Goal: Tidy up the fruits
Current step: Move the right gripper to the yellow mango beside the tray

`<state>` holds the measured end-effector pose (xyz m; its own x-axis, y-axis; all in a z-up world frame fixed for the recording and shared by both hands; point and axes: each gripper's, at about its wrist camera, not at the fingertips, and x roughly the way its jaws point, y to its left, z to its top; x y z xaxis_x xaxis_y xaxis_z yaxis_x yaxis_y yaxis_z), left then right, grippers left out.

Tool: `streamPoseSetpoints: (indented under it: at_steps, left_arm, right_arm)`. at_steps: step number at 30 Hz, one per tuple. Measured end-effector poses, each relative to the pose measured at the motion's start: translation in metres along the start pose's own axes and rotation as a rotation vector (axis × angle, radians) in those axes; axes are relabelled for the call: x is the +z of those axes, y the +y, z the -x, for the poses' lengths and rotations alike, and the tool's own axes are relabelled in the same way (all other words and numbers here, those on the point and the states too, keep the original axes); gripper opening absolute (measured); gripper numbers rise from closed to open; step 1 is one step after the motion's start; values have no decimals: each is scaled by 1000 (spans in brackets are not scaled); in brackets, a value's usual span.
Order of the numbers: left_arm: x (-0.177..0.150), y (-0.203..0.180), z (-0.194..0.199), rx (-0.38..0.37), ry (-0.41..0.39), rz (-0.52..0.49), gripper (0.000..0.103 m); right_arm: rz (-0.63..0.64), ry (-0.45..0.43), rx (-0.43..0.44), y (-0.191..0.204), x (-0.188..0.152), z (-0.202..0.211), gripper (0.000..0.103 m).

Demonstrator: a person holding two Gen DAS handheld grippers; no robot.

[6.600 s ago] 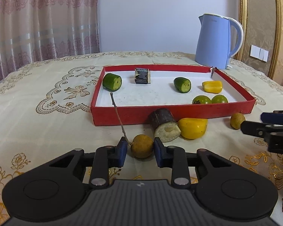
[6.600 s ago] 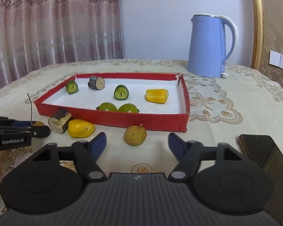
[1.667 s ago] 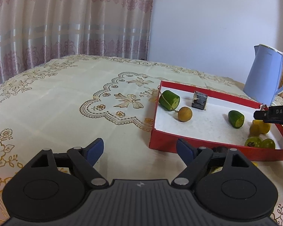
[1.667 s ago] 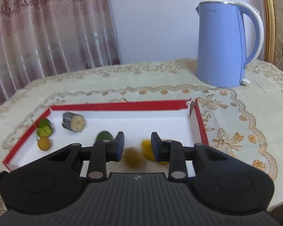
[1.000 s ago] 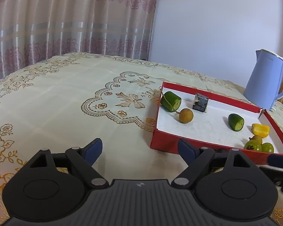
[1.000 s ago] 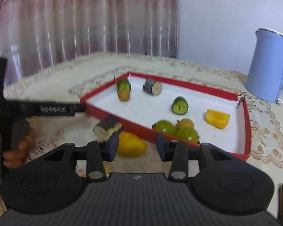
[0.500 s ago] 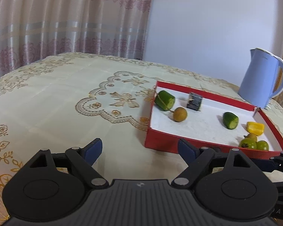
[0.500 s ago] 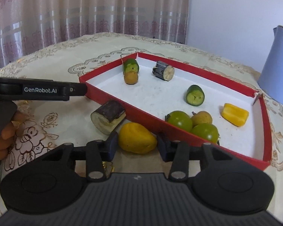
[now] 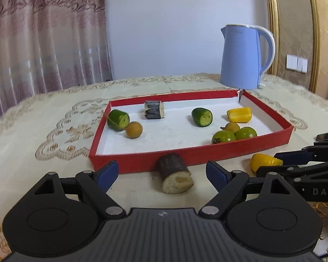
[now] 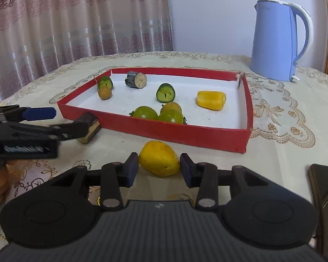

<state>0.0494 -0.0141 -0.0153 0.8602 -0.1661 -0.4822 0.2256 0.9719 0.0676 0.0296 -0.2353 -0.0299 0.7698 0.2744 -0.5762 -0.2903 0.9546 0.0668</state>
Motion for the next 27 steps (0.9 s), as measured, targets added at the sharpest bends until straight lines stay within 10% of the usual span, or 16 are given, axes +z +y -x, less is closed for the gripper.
streamPoseSetpoints:
  at_steps: [9,10,12,15,23,27]
  left_arm:
    - [5,-6,-18,18,75,41,75]
    - [5,-6,-20,21,86,42,64]
    - [5,-6,-24,20,118,51,51]
    - [4,-4,-28,22,134,81,46]
    - [3,-9,-28,55,125,50,50]
    - [4,-9,-30,119,129,37,84]
  right_arm:
    - [5,19,5,0,-1,-2,45]
    - [15,22,14,2,0,-3,51]
    - [44,37,9,8,0,-4,96]
    - [72,55,-54,15,0,-9,103]
    - [8,68,-58,5,-1,-8,103]
    - [16,72,-65,6,-2,-8,103]
